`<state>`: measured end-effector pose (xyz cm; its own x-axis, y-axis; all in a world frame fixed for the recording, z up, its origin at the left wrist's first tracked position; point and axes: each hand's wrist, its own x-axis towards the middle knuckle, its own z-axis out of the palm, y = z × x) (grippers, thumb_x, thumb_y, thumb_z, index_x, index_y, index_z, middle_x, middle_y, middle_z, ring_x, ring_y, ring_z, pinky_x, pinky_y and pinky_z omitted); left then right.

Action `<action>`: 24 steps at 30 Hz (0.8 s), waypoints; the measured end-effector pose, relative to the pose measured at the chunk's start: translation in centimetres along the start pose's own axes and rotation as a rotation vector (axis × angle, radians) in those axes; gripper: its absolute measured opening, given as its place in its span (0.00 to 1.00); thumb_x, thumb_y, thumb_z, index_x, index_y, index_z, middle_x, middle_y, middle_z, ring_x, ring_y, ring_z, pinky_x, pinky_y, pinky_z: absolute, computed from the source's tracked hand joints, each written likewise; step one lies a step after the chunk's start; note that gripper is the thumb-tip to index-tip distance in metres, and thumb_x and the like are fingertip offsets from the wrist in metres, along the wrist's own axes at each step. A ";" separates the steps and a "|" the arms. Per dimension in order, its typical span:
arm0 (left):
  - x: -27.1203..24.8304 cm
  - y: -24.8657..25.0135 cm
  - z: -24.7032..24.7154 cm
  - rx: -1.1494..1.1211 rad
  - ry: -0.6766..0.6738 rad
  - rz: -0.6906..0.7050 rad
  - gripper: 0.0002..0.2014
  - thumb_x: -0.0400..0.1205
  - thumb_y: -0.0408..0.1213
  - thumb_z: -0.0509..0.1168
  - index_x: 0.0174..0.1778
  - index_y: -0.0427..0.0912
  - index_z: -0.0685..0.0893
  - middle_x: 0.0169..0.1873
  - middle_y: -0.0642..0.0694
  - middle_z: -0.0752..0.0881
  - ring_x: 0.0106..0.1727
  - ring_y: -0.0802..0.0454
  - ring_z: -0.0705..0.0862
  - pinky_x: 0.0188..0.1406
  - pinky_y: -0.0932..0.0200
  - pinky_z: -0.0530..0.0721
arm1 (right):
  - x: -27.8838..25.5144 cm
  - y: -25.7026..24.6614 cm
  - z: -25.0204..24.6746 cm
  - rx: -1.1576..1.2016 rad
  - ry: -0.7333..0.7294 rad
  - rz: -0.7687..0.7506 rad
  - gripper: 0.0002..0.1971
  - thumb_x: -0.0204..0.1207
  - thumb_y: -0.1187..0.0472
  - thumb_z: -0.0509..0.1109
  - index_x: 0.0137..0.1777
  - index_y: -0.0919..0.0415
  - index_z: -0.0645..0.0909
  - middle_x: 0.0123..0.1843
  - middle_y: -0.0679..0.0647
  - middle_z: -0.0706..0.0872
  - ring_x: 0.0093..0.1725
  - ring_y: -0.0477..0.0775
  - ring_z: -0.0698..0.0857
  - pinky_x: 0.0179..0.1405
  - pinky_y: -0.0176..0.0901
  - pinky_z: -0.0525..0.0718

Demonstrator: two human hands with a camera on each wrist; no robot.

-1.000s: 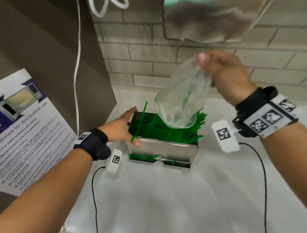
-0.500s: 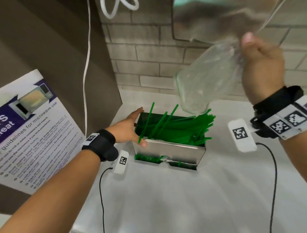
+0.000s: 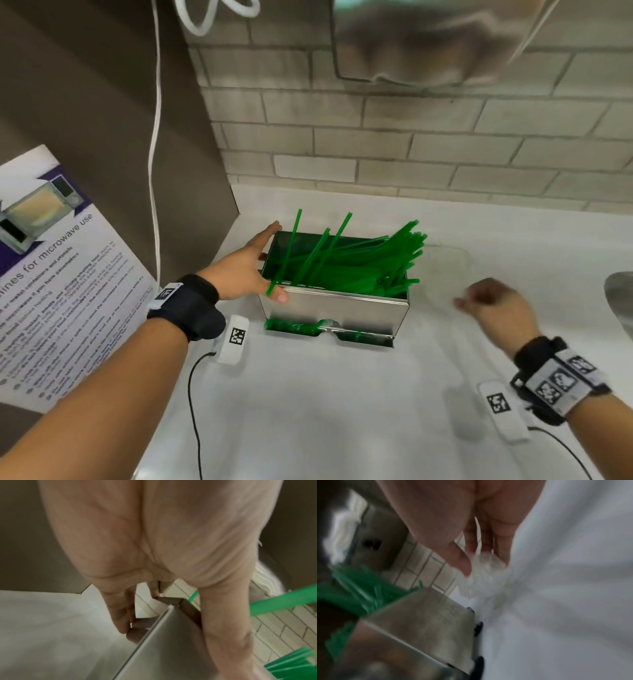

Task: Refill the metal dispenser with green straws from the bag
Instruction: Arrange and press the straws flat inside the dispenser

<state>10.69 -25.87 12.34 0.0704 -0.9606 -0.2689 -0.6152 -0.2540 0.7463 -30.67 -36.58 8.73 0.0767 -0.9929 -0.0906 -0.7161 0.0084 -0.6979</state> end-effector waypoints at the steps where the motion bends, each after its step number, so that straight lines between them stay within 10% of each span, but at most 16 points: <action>1: -0.2 -0.2 0.1 -0.019 0.018 0.023 0.68 0.62 0.41 0.89 0.88 0.65 0.48 0.86 0.53 0.62 0.83 0.51 0.66 0.77 0.56 0.72 | 0.2 0.4 0.2 -0.096 -0.145 0.040 0.16 0.66 0.51 0.85 0.48 0.55 0.84 0.45 0.51 0.88 0.48 0.57 0.87 0.44 0.44 0.79; 4: -1.0 -0.5 0.5 -0.015 0.105 0.114 0.64 0.62 0.54 0.86 0.89 0.63 0.52 0.87 0.53 0.59 0.85 0.54 0.61 0.85 0.51 0.65 | -0.1 0.0 0.1 -0.253 -0.378 -0.087 0.26 0.62 0.40 0.84 0.56 0.48 0.81 0.55 0.47 0.85 0.55 0.50 0.85 0.54 0.45 0.82; 8: -0.8 1.0 1.1 0.248 0.138 0.150 0.55 0.67 0.75 0.68 0.89 0.56 0.57 0.79 0.54 0.71 0.83 0.52 0.59 0.84 0.47 0.65 | -0.1 -5.7 -3.3 -0.115 -0.106 -0.271 0.12 0.72 0.51 0.80 0.53 0.48 0.84 0.51 0.45 0.88 0.52 0.50 0.87 0.50 0.42 0.81; 11: 0.5 3.5 1.0 0.620 0.180 0.103 0.46 0.78 0.73 0.59 0.87 0.49 0.60 0.71 0.48 0.79 0.77 0.45 0.64 0.75 0.43 0.68 | -2.3 -11.3 -4.9 0.180 0.056 -0.485 0.03 0.75 0.62 0.78 0.45 0.55 0.86 0.41 0.47 0.90 0.40 0.45 0.87 0.41 0.31 0.81; 15: 2.7 6.3 1.3 0.787 0.019 0.014 0.43 0.74 0.75 0.63 0.76 0.47 0.70 0.63 0.44 0.82 0.68 0.40 0.73 0.65 0.42 0.73 | -5.1 -17.1 -3.6 0.554 -0.298 -0.577 0.03 0.77 0.73 0.74 0.49 0.69 0.85 0.37 0.54 0.86 0.33 0.47 0.83 0.35 0.36 0.84; 24: 4.1 9.9 4.2 0.468 -0.121 0.056 0.31 0.78 0.47 0.77 0.67 0.44 0.64 0.48 0.42 0.86 0.48 0.44 0.87 0.49 0.47 0.86 | -1.4 -17.5 4.6 -0.098 -0.421 -0.463 0.09 0.75 0.71 0.69 0.50 0.59 0.85 0.38 0.43 0.81 0.37 0.42 0.79 0.30 0.22 0.72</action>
<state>1.56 -31.81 16.10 -0.0476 -0.9444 -0.3253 -0.9045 -0.0974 0.4152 -15.05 -34.79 17.78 0.6459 -0.7593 -0.0801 -0.6021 -0.4420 -0.6649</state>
